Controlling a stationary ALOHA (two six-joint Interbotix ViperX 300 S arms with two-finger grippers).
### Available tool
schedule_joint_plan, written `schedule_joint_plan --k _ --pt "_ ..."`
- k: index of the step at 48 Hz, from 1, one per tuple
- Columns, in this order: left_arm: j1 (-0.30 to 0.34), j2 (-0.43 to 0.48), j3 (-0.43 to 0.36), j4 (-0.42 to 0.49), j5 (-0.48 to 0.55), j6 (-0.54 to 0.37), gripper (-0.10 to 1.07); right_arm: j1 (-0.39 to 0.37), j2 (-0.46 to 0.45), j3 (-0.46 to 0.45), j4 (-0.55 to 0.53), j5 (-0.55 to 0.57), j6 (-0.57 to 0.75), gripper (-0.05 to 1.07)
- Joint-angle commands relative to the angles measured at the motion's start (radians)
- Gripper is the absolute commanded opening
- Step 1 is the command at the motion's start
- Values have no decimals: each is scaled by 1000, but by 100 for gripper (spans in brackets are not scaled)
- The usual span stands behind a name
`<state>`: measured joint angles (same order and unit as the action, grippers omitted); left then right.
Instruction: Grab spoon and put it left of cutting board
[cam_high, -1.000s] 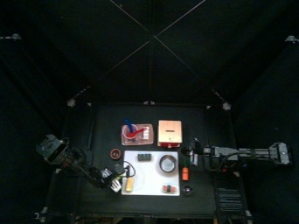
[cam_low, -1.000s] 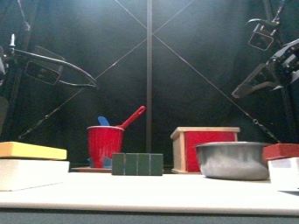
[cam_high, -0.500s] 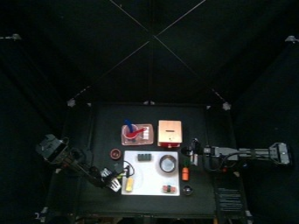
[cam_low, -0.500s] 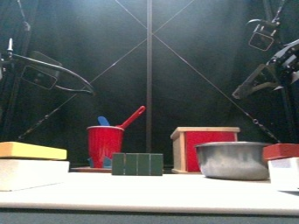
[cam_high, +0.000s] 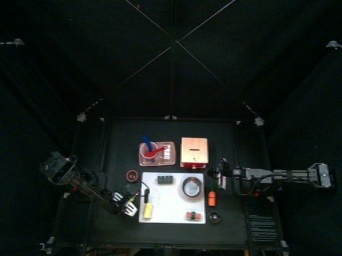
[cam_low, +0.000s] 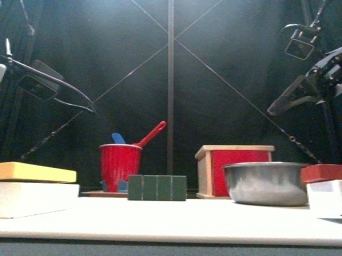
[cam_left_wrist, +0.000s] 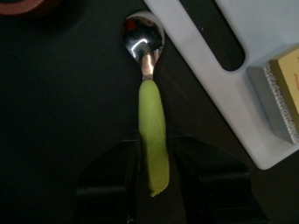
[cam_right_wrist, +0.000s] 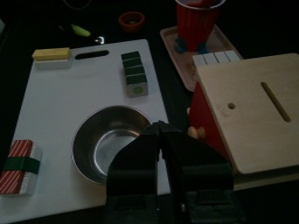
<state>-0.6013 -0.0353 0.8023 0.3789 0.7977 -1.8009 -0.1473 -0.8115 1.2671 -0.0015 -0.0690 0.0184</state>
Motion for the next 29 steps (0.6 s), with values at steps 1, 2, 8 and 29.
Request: schedule_joint_plan --k 1,2,8,29 --pt "0 -8 -20 -6 3 -11 63 -3 2 -8 2 -5 0 0" --pt "0 -6 -20 -8 3 -15 63 -3 3 -8 2 -5 0 0" --pt "9 -5 -20 -23 3 -48 63 -3 2 -6 2 -5 0 0" --pt "54 20 -15 -25 -153 -46 66 -3 2 -6 2 -5 0 0"
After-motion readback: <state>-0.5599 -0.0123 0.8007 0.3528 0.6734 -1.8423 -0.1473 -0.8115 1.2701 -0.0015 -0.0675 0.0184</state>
